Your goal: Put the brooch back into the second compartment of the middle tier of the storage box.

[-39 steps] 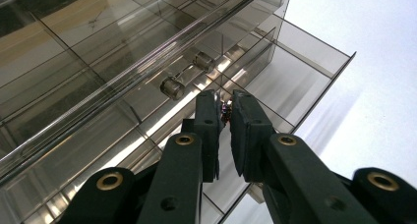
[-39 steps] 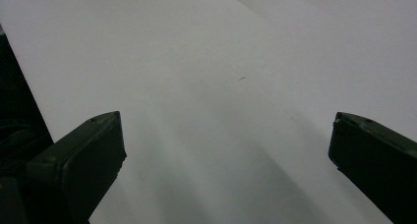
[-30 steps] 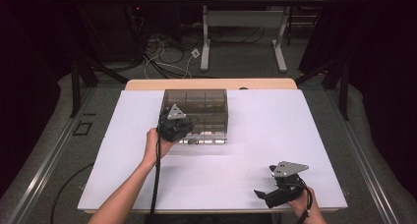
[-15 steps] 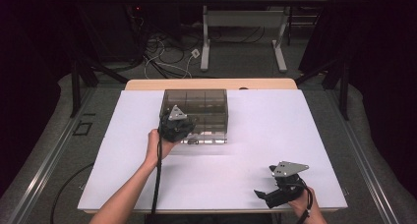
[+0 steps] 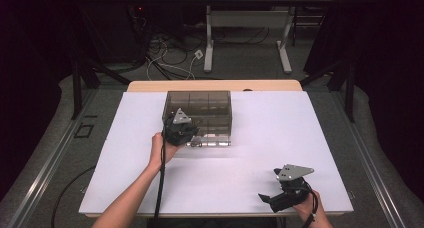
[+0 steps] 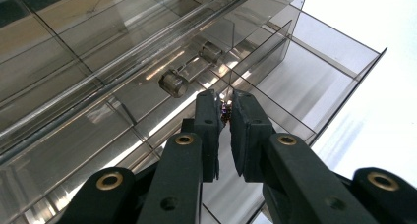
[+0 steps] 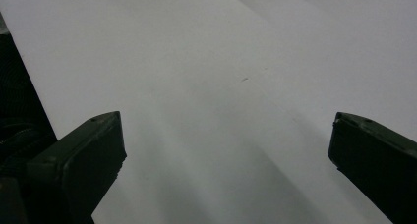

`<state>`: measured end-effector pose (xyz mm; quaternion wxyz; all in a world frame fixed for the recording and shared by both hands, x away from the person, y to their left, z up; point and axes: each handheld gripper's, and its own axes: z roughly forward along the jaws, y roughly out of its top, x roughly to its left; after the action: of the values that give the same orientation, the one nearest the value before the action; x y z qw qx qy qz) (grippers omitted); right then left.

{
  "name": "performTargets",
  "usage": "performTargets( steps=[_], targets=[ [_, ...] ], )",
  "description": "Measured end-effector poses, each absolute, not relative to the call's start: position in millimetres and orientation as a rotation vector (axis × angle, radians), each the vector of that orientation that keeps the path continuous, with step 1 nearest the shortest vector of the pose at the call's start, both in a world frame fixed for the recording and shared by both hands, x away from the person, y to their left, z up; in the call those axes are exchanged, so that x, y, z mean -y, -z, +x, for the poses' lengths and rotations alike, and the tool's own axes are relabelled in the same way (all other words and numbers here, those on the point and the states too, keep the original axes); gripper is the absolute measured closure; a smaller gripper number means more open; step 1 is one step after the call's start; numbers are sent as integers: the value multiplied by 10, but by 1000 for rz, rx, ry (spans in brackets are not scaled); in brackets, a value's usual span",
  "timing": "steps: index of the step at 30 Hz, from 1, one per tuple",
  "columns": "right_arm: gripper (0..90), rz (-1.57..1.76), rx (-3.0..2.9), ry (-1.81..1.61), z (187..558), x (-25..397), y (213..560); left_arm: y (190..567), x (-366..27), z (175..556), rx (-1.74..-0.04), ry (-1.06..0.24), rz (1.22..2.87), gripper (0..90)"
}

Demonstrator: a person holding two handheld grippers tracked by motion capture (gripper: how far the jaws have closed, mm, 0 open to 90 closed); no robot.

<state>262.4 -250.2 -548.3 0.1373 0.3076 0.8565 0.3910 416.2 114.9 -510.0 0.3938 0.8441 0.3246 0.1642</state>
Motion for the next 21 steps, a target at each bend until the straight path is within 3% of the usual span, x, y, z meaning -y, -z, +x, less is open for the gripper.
performTargets(
  steps=[21],
  targets=[
    [2,884,-2477,-1120,2627,2496,5485,5198,-1060,4183,-808,-385,2173,783]
  ],
)
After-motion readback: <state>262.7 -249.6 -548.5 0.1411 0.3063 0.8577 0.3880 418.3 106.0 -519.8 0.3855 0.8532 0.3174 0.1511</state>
